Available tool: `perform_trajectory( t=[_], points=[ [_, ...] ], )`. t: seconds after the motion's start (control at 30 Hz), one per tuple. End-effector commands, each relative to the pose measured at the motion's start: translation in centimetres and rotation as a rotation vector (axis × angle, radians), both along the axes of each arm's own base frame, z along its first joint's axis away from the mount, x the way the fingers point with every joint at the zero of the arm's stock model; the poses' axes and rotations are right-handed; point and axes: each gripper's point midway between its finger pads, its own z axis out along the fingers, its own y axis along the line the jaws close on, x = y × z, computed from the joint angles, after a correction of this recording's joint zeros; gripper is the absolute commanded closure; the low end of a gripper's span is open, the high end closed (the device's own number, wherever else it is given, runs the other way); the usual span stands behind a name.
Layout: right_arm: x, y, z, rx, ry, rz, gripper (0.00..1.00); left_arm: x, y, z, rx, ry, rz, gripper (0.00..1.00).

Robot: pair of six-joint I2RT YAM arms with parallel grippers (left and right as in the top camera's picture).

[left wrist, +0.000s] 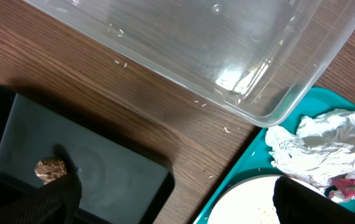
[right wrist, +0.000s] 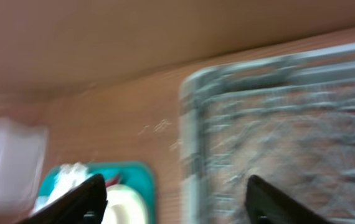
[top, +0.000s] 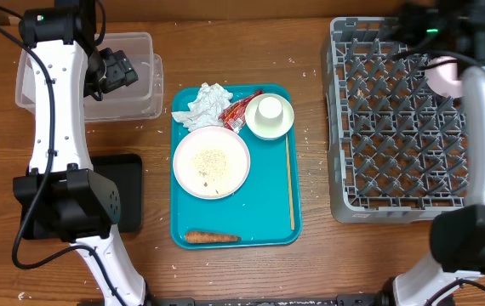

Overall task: Sort waste into correct bins and load items into the dishwasher
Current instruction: 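Move the right gripper to the small white cup and grasp it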

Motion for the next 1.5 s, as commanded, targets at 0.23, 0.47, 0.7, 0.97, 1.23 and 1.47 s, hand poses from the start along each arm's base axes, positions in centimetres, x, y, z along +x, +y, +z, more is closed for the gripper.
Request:
perform_trajectory(
  t=[0.23, 0.47, 0.7, 0.97, 1.23, 1.47],
  points=[
    [-4.3, 13.3, -6.8, -0.14, 0.171, 0.245, 0.11, 0.2, -0.1, 0.1, -0.003, -0.009, 0.011, 0.0],
    [-4.8, 17.9, -12.3, -0.217, 0.222, 0.276, 0.08, 0.2, -0.1, 0.1, -0.003, -0.009, 0.011, 0.0],
    [-5.2, 19.7, -17.6, -0.256, 0.32, 0.307, 0.07, 0.2, -0.1, 0.1, -0.003, -0.009, 0.011, 0.0],
    [-5.6, 19.5, -20.5, -0.272, 0.39, 0.295, 0.05, 0.3, -0.1, 0.1, -0.003, -0.01, 0.011, 0.0],
    [-5.8, 19.4, -22.4, -0.286, 0.428, 0.297, 0.19, 0.2, 0.1, 0.1, -0.003, -0.01, 0.015, 0.0],
    [-5.4, 19.1, -22.2, -0.305, 0.414, 0.281, 0.27, 0.2, 0.0, 0.1, -0.003, -0.01, 0.014, 0.0]
  ],
)
